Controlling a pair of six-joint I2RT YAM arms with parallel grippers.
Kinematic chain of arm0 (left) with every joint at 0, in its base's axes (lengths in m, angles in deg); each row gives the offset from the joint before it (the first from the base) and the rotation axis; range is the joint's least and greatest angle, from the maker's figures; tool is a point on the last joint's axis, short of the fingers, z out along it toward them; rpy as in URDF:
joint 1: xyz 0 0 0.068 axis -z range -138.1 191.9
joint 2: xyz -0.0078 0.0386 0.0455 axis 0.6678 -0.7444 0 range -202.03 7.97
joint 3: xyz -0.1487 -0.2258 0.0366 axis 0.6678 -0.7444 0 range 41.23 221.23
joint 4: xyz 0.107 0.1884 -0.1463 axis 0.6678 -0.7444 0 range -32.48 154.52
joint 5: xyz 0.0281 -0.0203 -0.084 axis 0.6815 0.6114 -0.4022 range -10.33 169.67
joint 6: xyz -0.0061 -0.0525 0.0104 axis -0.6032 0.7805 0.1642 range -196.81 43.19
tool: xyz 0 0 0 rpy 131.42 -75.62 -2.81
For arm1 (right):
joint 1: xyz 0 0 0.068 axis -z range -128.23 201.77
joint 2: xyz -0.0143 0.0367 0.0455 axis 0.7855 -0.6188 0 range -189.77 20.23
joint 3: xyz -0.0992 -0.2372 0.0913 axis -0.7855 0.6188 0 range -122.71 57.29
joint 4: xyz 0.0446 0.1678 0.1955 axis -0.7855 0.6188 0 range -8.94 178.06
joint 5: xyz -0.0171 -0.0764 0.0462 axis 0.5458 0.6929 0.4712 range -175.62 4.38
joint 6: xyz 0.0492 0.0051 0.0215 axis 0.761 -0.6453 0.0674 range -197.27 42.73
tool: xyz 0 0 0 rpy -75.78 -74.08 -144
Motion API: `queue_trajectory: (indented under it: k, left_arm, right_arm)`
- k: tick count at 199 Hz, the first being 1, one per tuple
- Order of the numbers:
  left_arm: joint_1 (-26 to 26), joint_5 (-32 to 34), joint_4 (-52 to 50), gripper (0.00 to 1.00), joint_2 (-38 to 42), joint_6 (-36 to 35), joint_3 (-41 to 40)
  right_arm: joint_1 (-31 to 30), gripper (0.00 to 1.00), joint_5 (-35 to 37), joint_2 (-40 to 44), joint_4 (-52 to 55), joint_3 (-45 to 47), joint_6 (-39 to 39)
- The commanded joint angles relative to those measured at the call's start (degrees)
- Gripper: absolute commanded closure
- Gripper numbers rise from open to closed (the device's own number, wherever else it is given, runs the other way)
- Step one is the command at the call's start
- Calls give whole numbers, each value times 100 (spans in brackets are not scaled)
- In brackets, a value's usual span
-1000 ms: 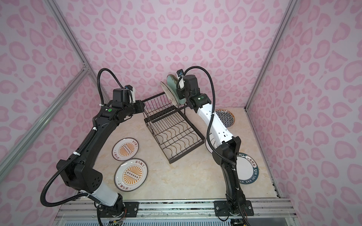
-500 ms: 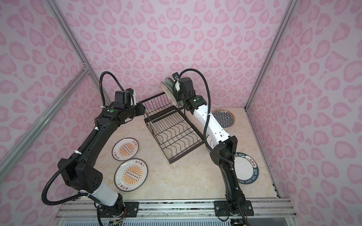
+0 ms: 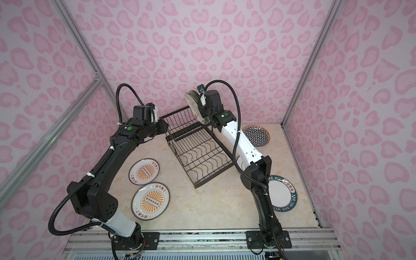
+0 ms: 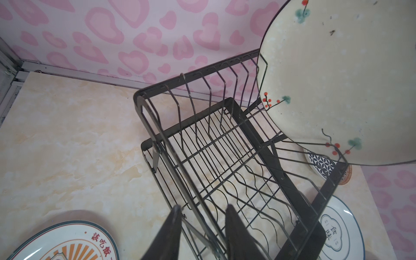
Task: Load plates into a dish rack
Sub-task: Place the plate on the dish rack.
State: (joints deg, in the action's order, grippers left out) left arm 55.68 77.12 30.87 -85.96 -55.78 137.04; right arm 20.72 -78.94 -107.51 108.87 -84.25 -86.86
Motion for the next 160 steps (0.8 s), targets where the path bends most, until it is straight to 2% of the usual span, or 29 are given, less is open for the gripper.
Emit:
queue_trajectory:
  k: [1,52,160]
  left_arm:
    - [-6,-44,122,65,36,48,8]
    - [-5,-79,133,65,64,58,-2]
    - [-7,-83,167,65,137,93,8]
  right_arm:
    - [11,88,-139,50,-432,8,212]
    - [75,70,-375,148,-420,-90,439]
    - [257,61,-872,407,-437,-85,855]
